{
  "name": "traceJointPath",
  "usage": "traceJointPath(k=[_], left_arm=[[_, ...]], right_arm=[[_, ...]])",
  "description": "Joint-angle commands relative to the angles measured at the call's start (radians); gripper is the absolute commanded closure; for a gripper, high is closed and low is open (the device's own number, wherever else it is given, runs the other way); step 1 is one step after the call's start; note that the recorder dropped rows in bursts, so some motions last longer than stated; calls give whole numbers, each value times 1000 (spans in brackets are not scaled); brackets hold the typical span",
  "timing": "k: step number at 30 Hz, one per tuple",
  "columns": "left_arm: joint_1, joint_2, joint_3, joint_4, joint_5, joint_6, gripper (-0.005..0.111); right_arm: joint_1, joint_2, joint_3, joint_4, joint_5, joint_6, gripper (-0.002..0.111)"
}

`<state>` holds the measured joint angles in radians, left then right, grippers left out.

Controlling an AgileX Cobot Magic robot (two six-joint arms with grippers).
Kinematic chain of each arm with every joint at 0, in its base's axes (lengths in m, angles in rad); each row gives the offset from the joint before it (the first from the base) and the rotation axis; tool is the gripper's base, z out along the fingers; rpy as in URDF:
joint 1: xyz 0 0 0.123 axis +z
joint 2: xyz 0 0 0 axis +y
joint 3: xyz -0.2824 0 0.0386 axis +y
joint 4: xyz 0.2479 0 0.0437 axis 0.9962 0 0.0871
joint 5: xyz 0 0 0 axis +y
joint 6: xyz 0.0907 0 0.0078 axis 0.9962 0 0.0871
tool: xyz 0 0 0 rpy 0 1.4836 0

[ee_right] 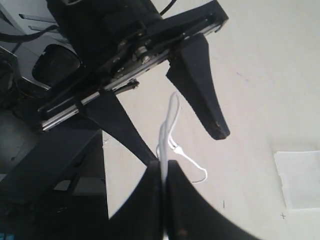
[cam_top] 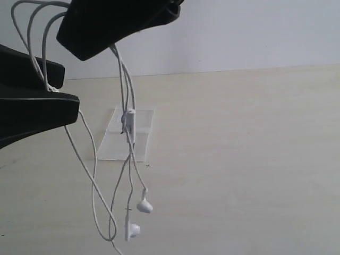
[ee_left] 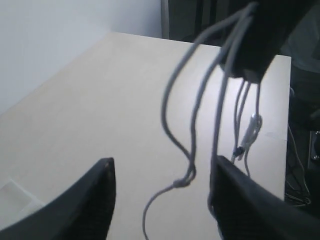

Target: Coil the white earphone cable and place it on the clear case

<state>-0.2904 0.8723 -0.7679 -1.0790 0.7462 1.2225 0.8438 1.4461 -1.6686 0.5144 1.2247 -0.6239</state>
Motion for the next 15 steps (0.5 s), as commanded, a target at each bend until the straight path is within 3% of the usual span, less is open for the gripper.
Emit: traceJointPath(k=[1, 13, 15], left_arm=[[2, 20, 4, -48, 0, 16, 52], [2, 37, 5, -111, 26, 56, 52], [2, 36, 8, -112, 26, 56, 59]], right_arm=[[-1, 0, -6, 10, -4, -12, 108], [-1, 0, -6, 15, -4, -2, 108], [-1, -2, -6, 40, -16, -2, 108]])
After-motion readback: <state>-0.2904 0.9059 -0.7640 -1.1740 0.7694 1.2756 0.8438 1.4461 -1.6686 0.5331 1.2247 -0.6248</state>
